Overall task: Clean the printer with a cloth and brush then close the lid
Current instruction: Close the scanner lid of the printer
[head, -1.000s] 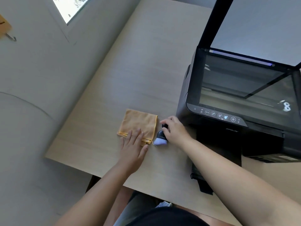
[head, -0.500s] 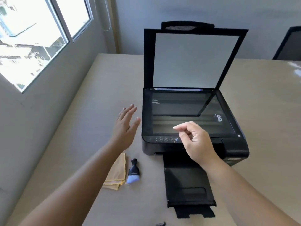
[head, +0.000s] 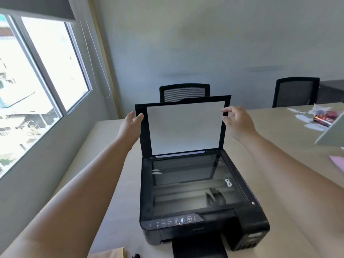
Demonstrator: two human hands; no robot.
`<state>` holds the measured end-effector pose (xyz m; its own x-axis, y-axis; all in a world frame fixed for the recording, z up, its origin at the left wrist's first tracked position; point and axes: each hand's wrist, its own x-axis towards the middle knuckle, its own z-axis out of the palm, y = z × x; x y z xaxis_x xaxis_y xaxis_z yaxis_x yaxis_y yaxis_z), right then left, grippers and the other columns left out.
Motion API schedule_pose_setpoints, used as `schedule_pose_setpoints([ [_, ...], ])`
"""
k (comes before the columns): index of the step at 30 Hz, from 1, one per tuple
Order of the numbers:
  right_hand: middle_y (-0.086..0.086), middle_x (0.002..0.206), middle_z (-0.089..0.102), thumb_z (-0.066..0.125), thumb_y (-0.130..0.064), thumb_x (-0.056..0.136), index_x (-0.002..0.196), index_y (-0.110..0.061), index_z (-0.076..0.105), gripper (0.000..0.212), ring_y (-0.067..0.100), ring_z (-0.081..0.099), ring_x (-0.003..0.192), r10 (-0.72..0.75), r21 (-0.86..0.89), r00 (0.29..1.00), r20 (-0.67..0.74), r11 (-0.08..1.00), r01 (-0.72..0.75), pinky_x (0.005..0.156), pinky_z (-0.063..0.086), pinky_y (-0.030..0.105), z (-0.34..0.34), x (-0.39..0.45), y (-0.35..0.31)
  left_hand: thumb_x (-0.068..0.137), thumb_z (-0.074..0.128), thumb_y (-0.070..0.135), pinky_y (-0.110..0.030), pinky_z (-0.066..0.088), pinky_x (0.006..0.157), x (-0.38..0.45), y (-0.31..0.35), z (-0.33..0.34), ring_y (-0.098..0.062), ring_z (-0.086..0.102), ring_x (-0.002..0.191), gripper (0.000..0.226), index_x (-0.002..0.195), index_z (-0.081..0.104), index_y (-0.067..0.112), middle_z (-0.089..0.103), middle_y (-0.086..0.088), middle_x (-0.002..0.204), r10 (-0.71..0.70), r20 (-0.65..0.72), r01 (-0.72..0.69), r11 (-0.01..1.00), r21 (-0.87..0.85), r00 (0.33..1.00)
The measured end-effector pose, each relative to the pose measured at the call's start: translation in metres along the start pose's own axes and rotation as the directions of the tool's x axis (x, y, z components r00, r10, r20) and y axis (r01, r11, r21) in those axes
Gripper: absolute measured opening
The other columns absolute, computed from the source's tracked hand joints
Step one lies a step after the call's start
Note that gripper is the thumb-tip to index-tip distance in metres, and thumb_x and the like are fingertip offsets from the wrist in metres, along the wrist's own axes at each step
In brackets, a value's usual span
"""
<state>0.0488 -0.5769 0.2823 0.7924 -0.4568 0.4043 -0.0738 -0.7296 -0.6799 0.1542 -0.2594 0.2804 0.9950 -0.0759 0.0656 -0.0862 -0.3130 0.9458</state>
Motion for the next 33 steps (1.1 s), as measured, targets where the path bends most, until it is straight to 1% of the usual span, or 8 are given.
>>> schedule_pose_setpoints([
  [6,0.012,0.147,0.038,0.052,-0.019,0.093,0.139,-0.010,0.046,0.047,0.023,0.033,0.139,0.023,0.029,1.000,-0.012,0.999,-0.023,0.110,0.025,0.031,0.006,0.054,0.000,0.095,0.046,0.047,-0.034,0.033,0.100,0.031,0.031,0.007,-0.020,0.040,0.133,0.060,0.149,0.033,0.025,0.043,0.005,0.146,0.010,-0.059,-0.011,1.000,-0.023,0.998],
  [9,0.009,0.156,0.025,0.047,-0.024,0.095,0.147,-0.009,0.033,0.056,0.020,0.021,0.145,0.125,0.140,0.992,-0.016,0.983,-0.122,0.115,0.019,0.034,0.009,0.070,-0.002,0.095,0.046,0.035,-0.031,0.035,0.067,0.031,0.032,0.012,-0.019,0.042,0.089,0.012,0.096,0.056,0.028,0.049,0.011,0.089,0.050,-0.126,-0.058,0.997,-0.057,0.991],
  [11,0.006,0.158,0.025,0.044,-0.029,0.097,0.149,-0.010,0.029,0.058,0.019,0.022,0.145,0.188,0.216,0.982,0.008,0.959,-0.185,0.115,0.019,0.034,0.012,0.076,-0.002,0.091,0.046,0.028,-0.030,0.028,0.057,0.028,0.026,0.013,-0.021,0.034,0.072,0.017,0.077,0.043,0.018,0.039,0.008,0.071,0.112,-0.205,-0.120,0.992,-0.031,0.972],
  [14,0.003,0.156,0.030,0.040,-0.040,0.098,0.148,-0.013,0.033,0.057,0.019,0.027,0.143,0.235,0.314,0.971,0.029,0.921,-0.233,0.112,0.023,0.033,0.016,0.073,0.000,0.090,0.055,0.029,-0.031,0.052,0.076,0.021,0.015,0.004,-0.016,0.062,0.081,0.015,0.091,0.069,0.024,0.066,0.015,0.086,0.100,-0.350,-0.118,0.992,-0.031,0.931],
  [18,0.001,0.148,0.043,0.042,-0.043,0.097,0.144,-0.015,0.040,0.055,0.018,0.041,0.133,0.307,0.429,0.948,-0.080,0.869,-0.246,0.103,0.031,0.031,0.015,0.060,0.010,0.087,0.068,0.027,-0.032,0.055,0.084,0.009,0.009,-0.005,-0.015,0.069,0.087,0.008,0.092,0.073,0.025,0.073,0.009,0.089,0.083,-0.366,-0.121,0.989,-0.081,0.927],
  [22,0.014,0.103,0.058,0.040,-0.043,0.096,0.125,-0.005,0.057,0.051,0.019,0.048,0.091,0.337,0.447,0.936,-0.101,0.856,-0.260,0.083,0.040,0.035,0.011,0.045,0.022,0.083,0.074,0.024,-0.031,0.057,0.084,-0.011,0.005,-0.005,-0.016,0.068,0.081,0.005,0.087,0.072,0.023,0.072,0.006,0.084,0.035,-0.357,-0.121,0.968,-0.222,0.933],
  [25,0.002,0.108,0.054,0.040,-0.038,0.100,0.128,-0.010,0.057,0.043,0.021,0.049,0.099,0.344,0.483,0.935,-0.081,0.835,-0.266,0.088,0.039,0.034,0.004,0.031,0.023,0.080,0.078,0.024,-0.033,0.056,0.085,-0.025,-0.002,-0.008,-0.017,0.066,0.078,0.010,0.086,0.072,0.018,0.073,0.001,0.085,-0.020,-0.319,-0.096,0.934,-0.343,0.948],
  [33,0.009,0.136,0.055,0.042,-0.034,0.101,0.128,-0.005,0.056,0.042,0.024,0.048,0.126,0.278,0.485,0.960,-0.042,0.846,-0.224,0.096,0.035,0.029,-0.011,-0.008,0.032,0.080,0.079,0.027,-0.023,0.046,0.068,-0.060,-0.020,-0.001,-0.019,0.056,0.074,0.019,0.087,0.069,0.012,0.063,-0.003,0.078,-0.090,-0.318,-0.077,0.875,-0.478,0.944],
])
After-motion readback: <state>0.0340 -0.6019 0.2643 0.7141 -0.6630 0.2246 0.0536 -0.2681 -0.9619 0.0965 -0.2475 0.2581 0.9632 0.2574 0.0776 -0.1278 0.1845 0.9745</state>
